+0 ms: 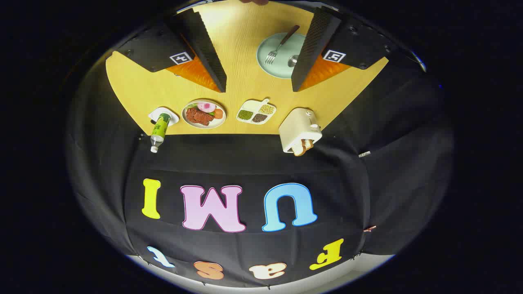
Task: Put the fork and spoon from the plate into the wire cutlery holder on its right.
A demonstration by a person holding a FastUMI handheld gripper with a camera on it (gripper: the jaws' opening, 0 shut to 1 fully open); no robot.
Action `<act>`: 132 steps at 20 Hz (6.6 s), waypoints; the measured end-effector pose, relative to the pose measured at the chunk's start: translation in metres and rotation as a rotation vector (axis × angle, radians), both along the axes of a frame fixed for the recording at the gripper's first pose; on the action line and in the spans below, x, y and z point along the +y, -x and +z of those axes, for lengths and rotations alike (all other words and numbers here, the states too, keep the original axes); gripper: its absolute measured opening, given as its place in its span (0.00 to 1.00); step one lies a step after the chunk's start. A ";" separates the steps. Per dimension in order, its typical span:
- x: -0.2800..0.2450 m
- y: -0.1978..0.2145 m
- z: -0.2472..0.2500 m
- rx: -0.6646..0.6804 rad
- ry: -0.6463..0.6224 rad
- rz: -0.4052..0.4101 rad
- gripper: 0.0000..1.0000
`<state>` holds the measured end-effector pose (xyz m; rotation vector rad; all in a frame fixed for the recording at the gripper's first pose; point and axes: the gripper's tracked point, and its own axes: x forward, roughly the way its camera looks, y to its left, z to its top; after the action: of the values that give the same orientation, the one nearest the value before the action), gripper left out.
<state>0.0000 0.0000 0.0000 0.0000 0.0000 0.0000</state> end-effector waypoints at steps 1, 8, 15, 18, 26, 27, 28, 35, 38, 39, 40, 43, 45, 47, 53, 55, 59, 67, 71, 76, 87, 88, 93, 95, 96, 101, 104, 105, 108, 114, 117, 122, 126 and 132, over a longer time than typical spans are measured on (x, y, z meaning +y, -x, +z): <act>-0.001 0.000 0.000 0.000 -0.002 -0.002 0.99; -0.017 0.005 0.001 -0.005 -0.019 -0.042 0.99; -0.028 0.015 0.020 -0.059 -0.014 -0.077 0.99; -0.031 0.011 0.041 -0.103 0.008 -0.078 0.99; -0.040 -0.009 0.051 -0.108 0.011 -0.137 0.99; -0.040 -0.012 0.043 -0.083 0.018 -0.149 0.99; -0.036 -0.015 0.034 -0.062 0.033 -0.146 0.99; 0.019 -0.039 -0.054 0.227 0.057 -0.019 0.99; 0.032 -0.055 -0.086 0.310 0.095 -0.007 0.99; 0.035 -0.061 -0.099 0.348 0.111 0.001 0.99; 0.038 -0.067 -0.111 0.382 0.128 0.004 0.99; 0.047 -0.081 -0.147 0.483 0.170 0.015 1.00; 0.055 -0.088 -0.171 0.554 0.187 0.025 0.99; 0.063 -0.094 -0.191 0.611 0.195 0.034 0.99; 0.062 -0.104 -0.241 0.793 0.183 -0.007 0.96; 0.059 -0.107 -0.248 0.827 0.157 -0.030 0.91; 0.055 -0.107 -0.260 0.892 0.147 -0.041 0.69; 0.060 -0.109 -0.263 0.943 0.131 0.056 0.17; 0.050 -0.108 -0.261 0.948 0.112 0.136 0.06; 0.039 -0.096 -0.239 0.959 0.009 0.134 0.06; -0.070 -0.027 -0.134 0.916 0.089 0.205 0.06; -0.087 -0.021 -0.130 0.940 0.118 0.205 0.06; -0.160 -0.006 -0.123 1.101 0.271 0.213 0.06; -0.180 -0.008 -0.122 1.148 0.294 0.209 0.06; -0.188 -0.005 -0.125 1.180 0.292 0.208 0.06; -0.213 -0.007 -0.146 1.301 0.332 0.188 0.06; -0.217 -0.010 -0.158 1.372 0.305 0.163 0.06; -0.217 -0.013 -0.160 1.389 0.286 0.152 0.06; -0.215 -0.020 -0.163 1.399 0.282 0.144 0.06; -0.210 -0.023 -0.163 1.391 0.308 0.143 0.15; -0.206 -0.027 -0.150 1.333 0.297 0.145 0.50; -0.188 -0.039 -0.103 1.112 0.241 0.153 1.00; -0.173 -0.049 -0.066 0.874 0.192 0.102 0.98; -0.134 -0.046 -0.027 0.539 0.183 0.043 1.00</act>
<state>0.0458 -0.1340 -0.0266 -0.1831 0.5389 0.0428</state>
